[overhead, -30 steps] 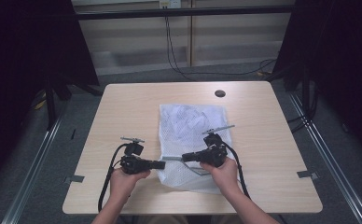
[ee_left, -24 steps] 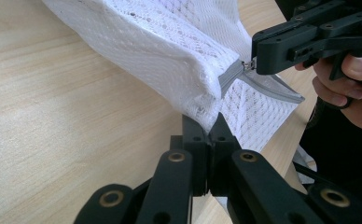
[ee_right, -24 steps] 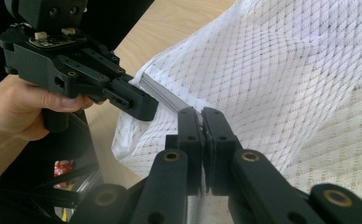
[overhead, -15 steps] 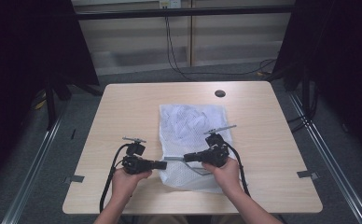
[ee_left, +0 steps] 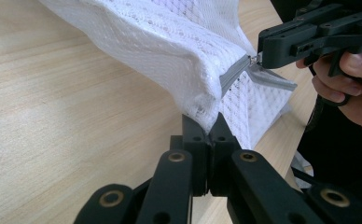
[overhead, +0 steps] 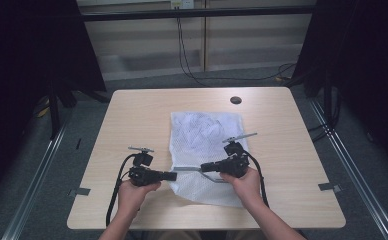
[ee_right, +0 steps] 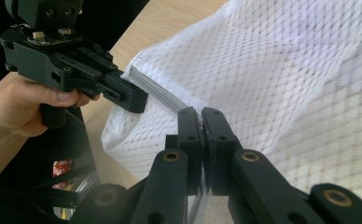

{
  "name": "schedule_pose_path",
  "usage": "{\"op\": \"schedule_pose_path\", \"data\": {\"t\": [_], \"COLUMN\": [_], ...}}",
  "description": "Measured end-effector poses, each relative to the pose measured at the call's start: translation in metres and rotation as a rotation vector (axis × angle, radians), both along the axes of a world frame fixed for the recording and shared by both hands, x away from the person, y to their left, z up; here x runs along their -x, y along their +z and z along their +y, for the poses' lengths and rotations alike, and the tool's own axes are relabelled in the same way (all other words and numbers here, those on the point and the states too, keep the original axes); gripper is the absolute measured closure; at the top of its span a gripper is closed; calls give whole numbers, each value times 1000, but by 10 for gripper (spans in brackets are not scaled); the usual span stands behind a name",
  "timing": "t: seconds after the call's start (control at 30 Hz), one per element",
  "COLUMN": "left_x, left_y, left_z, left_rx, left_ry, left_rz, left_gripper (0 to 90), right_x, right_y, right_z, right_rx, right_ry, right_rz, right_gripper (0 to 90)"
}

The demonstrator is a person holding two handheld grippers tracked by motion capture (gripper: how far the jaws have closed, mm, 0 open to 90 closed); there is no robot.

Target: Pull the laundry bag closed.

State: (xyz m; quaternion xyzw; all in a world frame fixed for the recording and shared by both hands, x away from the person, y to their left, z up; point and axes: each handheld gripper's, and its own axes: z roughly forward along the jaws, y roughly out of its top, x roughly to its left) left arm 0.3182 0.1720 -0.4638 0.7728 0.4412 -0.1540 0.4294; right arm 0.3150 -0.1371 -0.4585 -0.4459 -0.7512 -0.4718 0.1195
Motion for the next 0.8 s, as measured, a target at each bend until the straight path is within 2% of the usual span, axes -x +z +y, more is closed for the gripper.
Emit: {"op": "schedule_pose_path", "data": {"t": [0.33,0.5,0.8], "left_x": [-1,-1,-2], "left_y": [0,0,1], "left_z": [-3,-3,-1], "left_rx": [9,2,7], "left_ry": [-8,-12,-9], "left_rz": [9,-4,0], "left_gripper": [895,895,895], "right_x": [3,4,3], "right_y": [4,5,4], "right_z": [-4,-9,-16], "right_rx": [1,16,-6], "right_ry": [3,3,-2], "right_rz": [4,3,8], "right_gripper": [871,871,871]}}
